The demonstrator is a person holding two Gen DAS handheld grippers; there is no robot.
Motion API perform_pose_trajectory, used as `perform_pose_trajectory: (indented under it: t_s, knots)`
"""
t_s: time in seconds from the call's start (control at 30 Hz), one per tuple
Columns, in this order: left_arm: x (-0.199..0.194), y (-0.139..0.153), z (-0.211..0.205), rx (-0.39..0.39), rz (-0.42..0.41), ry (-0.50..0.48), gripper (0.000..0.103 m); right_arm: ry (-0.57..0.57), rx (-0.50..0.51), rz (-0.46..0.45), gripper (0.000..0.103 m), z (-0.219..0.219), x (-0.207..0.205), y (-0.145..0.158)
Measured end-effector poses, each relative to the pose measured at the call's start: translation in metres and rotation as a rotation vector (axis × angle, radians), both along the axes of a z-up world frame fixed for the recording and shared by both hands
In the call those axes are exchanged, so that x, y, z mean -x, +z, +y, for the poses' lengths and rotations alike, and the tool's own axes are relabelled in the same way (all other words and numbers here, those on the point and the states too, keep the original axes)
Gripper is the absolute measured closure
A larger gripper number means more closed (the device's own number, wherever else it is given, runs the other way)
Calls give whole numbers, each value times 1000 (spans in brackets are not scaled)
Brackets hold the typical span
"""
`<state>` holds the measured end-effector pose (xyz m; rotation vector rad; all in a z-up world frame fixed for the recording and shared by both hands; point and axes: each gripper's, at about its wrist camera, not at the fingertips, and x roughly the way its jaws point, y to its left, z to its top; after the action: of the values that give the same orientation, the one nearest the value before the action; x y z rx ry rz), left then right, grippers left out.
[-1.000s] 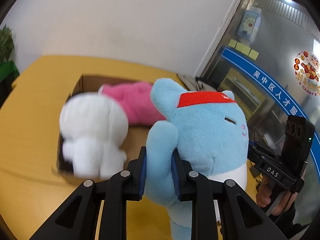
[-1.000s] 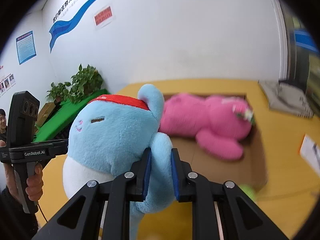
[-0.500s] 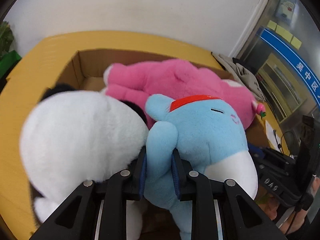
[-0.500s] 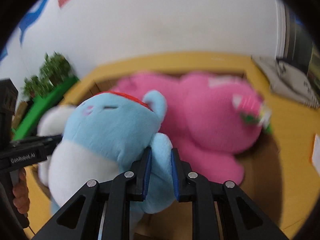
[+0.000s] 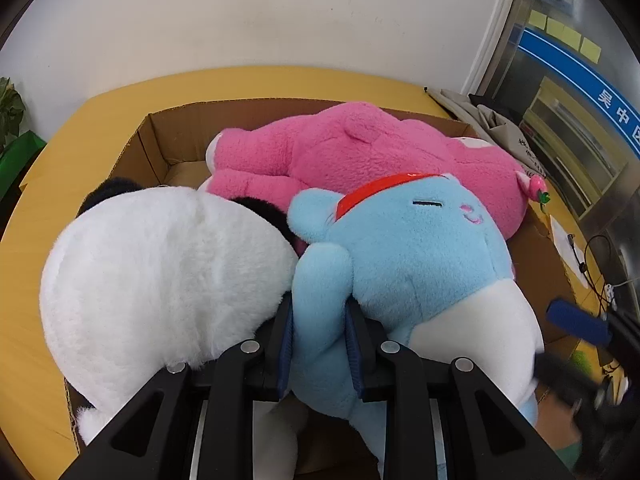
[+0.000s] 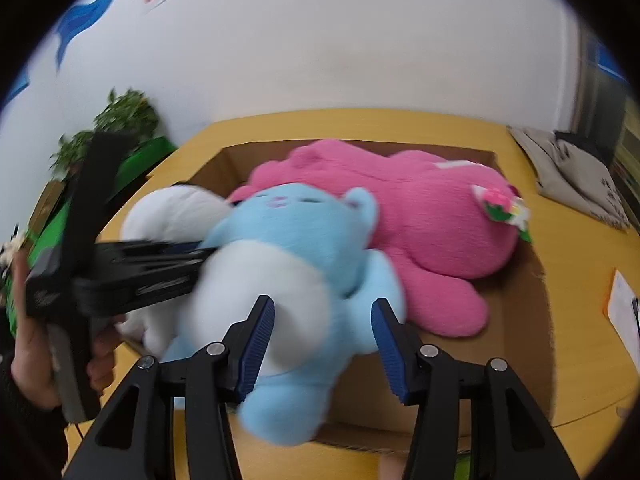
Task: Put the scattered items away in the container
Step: 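Lift the blue bear with both grippers into the box and open both, then withdraw both open tools and move them toward the green-haired pig plush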
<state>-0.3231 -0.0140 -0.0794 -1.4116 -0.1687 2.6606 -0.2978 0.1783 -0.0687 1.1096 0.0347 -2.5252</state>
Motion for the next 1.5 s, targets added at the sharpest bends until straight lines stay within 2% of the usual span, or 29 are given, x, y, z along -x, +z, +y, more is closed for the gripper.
perform_pose_trajectory:
  t_s: [0.17,0.27,0.3,0.37,0.43,0.5,0.57,0.67,0.73,0.83,0.87,0.97,1.03,1.1,1.17,1.23,1.37,1.43,1.5]
  knots:
    - [-6,-2,8,70,-7,-23,78,-44,-45,-76,54,-17,7,-24]
    - [-18,4,4,38,-8,-17,74,-71,-70,-68,54,-20,1,-29]
    - [-23,5,1,-4,-11,-14,66,-79,-75,-66,54,-20,-1,-31]
    - [-38,9,-5,-70,-10,0,58,-100,-82,-68,54,-18,-5,-38]
    - [-57,13,-10,-98,-5,13,43,-124,-61,-70,54,-12,-8,-44]
    - [-79,19,-15,-123,16,26,34,-137,-16,-70,51,-5,-14,-42]
    - [-101,26,-20,-140,34,32,33,-135,17,-82,44,1,-19,-37]
    - [-132,33,-23,-148,56,43,32,-118,52,-33,44,1,-36,-21]
    - [-148,35,-23,-150,66,45,32,-81,30,-20,44,-10,-42,-17]
    - [-164,38,-21,-161,74,49,32,-32,-36,-96,43,-31,-31,-35]
    - [-169,39,-20,-163,78,48,32,-39,-39,-102,37,-34,-26,-42]
    - [-179,45,-17,-156,97,44,32,-56,-28,-156,29,-32,-11,-58]
    - [-181,47,-19,-161,109,53,32,-61,-34,-156,24,-31,-7,-60]
    - [-184,46,-23,-176,115,66,32,-60,-29,-159,24,-30,-6,-60]
    - [-188,45,-27,-175,120,78,31,-82,-39,-135,24,-28,-13,-54]
    - [-193,44,-30,-163,128,92,22,-102,-38,-89,24,-24,-29,-42]
    - [-207,50,-36,-159,176,131,8,-88,63,-19,23,-6,-69,-19]
    - [-213,53,-36,-151,204,146,1,-100,75,14,23,4,-89,-13]
    - [-220,57,-33,-125,227,160,0,-128,63,44,22,10,-103,-9]
